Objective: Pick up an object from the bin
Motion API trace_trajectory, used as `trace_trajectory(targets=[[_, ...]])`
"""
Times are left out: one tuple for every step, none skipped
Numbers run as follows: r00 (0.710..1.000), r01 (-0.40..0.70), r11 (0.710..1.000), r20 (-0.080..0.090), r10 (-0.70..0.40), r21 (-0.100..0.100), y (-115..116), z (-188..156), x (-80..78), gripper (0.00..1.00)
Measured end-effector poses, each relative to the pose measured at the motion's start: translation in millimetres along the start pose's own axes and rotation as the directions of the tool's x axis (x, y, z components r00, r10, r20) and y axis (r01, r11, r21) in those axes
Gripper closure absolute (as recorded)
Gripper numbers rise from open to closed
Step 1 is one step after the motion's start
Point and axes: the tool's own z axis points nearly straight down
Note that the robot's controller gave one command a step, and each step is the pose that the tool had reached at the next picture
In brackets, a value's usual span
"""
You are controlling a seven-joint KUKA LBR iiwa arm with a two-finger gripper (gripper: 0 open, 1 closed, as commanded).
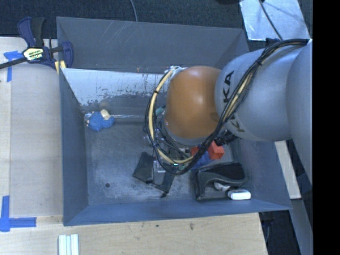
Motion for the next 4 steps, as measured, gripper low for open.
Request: trace_trajectory(targets=[[0.998,-0.069,0.998,0.001,0.069,0.001,-33.0,77.9,-3.3,0.0],[0.998,-0.069,0.998,0.003,0.069,0.001,-33.2,77.4,-4.2,0.0],[0.998,-0.07,0.998,0.004,0.07,0.0,-33.4,77.1,-4.7,0.0],[0.997,-0.071,0.997,0.004,0.071,-0.001,-33.7,76.9,-5.0,0.0]])
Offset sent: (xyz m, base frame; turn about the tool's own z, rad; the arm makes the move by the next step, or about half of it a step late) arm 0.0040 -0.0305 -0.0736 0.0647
